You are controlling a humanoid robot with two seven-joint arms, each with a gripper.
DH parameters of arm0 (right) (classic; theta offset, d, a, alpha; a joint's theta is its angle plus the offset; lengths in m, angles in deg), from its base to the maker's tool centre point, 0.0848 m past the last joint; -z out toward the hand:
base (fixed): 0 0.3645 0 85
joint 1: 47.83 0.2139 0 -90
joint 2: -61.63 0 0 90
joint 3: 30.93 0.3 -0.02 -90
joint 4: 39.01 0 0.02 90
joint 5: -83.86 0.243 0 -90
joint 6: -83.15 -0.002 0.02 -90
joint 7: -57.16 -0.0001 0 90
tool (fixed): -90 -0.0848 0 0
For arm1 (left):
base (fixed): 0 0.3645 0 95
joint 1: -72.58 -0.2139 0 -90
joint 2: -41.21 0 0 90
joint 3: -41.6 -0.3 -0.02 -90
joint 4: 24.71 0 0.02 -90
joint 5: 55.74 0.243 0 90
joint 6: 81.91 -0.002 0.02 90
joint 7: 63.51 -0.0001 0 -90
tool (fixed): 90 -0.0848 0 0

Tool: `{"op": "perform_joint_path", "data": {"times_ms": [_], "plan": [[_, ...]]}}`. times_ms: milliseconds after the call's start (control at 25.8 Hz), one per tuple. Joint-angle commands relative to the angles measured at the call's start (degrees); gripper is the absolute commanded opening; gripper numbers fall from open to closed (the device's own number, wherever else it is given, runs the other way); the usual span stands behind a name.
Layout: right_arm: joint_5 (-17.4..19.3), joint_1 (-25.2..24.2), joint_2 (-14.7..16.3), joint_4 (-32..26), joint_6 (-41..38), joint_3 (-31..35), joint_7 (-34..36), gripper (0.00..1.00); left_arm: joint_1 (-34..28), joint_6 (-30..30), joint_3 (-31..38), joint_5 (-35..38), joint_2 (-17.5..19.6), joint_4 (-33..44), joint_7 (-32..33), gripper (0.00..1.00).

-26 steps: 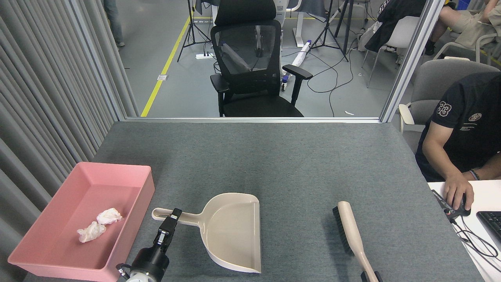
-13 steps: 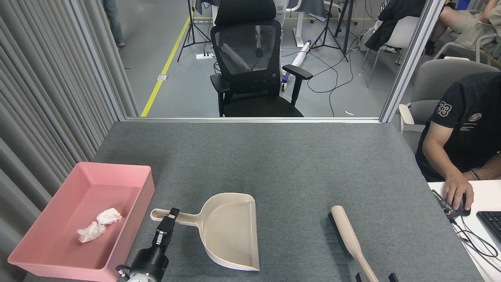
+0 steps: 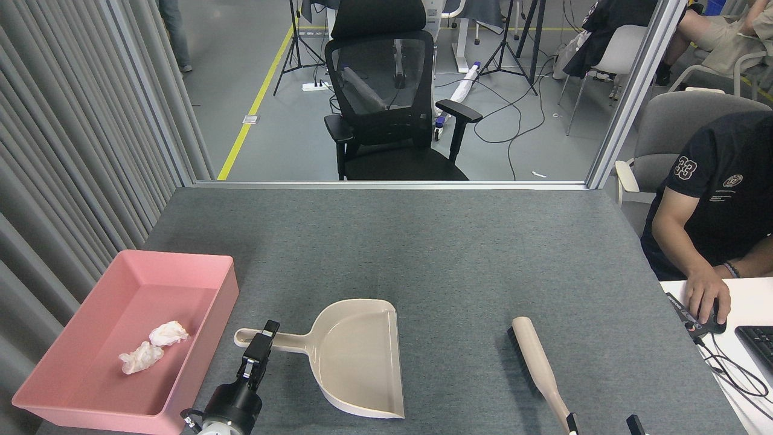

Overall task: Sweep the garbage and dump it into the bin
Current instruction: 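Release the dustpan and the brush, opening both grippers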

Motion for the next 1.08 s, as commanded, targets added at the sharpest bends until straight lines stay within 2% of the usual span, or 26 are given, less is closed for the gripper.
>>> {"op": "perform_joint_path", "data": {"times_ms": [0, 39, 77, 387, 503, 697, 1045], "plan": [[0.0, 0.0, 0.0, 0.0, -0.1, 0.5, -0.1, 0.96, -1.1, -2.5, -1.6, 0.4, 0.2, 0.6, 0.1, 0.89], [0.0, 0.0, 0.0, 0.0, -0.1, 0.6, -0.1, 0.96, -1.5, -3.0, -2.9, 0.4, 0.2, 0.8, 0.0, 0.96], [0.0, 0.0, 0.0, 0.0, -0.1, 0.8, -0.1, 0.96, -2.0, -3.1, -3.9, 0.4, 0.3, 1.1, -0.1, 0.97], [0.0, -0.1, 0.0, 0.0, -0.1, 1.3, -0.2, 0.96, -4.3, -4.1, -4.5, 0.6, 0.6, 2.3, -0.1, 0.98], [0.0, 0.0, -0.1, 0.0, -0.1, 1.3, -0.5, 0.96, -6.4, -4.0, -4.5, 0.7, 1.0, 4.7, 0.0, 0.98], [0.1, 0.2, 0.0, -0.4, 0.0, 1.2, -0.7, 0.97, -10.0, -4.0, -4.5, 0.7, 4.0, 9.2, 0.1, 0.98], [0.0, 0.8, -1.2, -2.6, 0.2, 1.0, -1.0, 0.97, -17.3, -3.9, -4.5, 0.7, 4.0, 17.1, 0.2, 0.98]]}}
